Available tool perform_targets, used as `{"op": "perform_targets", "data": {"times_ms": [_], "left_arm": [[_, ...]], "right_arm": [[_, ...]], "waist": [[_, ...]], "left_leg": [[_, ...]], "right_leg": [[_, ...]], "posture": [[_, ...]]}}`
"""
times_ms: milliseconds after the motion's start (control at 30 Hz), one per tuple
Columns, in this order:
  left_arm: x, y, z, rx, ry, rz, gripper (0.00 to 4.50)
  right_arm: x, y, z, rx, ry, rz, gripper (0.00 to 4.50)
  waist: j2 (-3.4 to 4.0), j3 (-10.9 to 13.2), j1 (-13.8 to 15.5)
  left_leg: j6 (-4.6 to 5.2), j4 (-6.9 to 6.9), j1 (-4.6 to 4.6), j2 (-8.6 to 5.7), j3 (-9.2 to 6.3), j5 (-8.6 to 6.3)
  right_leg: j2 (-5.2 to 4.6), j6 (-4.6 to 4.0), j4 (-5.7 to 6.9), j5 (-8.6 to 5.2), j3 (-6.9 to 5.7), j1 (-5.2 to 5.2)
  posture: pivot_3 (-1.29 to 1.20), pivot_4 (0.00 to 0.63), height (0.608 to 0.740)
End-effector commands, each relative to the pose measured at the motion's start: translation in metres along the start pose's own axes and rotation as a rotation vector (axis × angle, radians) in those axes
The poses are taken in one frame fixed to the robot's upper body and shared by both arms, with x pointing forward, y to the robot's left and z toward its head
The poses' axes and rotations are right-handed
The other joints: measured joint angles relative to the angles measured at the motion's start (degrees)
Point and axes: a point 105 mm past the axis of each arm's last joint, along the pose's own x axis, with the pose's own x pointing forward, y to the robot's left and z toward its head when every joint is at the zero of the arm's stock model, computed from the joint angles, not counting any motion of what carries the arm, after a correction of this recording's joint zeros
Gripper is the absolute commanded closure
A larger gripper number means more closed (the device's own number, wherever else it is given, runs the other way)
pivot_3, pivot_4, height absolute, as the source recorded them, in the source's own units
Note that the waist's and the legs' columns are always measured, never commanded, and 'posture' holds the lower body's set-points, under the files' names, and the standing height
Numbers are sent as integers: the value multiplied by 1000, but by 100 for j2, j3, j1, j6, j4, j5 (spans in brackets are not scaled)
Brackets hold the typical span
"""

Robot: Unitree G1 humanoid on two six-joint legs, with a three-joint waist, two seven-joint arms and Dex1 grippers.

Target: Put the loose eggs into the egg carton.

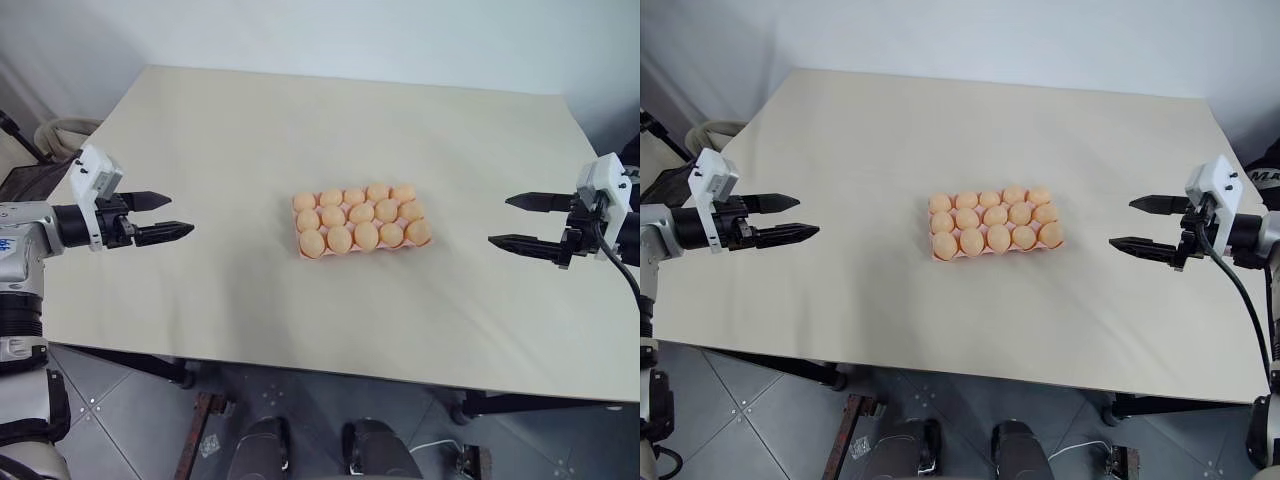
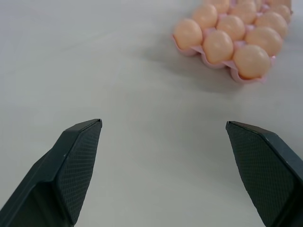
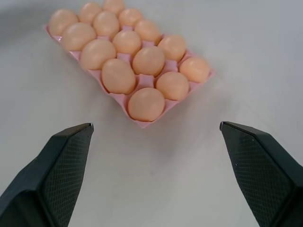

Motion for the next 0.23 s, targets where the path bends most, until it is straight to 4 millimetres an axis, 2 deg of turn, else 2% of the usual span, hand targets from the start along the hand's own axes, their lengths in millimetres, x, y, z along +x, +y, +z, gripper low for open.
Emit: {"op": "perform_targets", "data": {"times_ms": [33, 233], "left_arm": [[-7, 1, 21, 54, -65, 22, 22], [-14, -15, 26, 60, -133, -58, 22]], "right_arm": [[0, -4, 8, -34, -22, -2, 0], [3, -5, 11, -36, -16, 13, 0]], "waist": [[0, 0, -2], [2, 1, -53]], "left_leg": [[-3, 0, 0, 0, 1, 1], [-9, 1, 0, 2, 10, 4]], "right_leg": [[0, 0, 2, 0, -1, -1], [0, 0, 9, 0, -2, -7]], "posture": [[0, 150, 740], [0, 150, 740]]}}
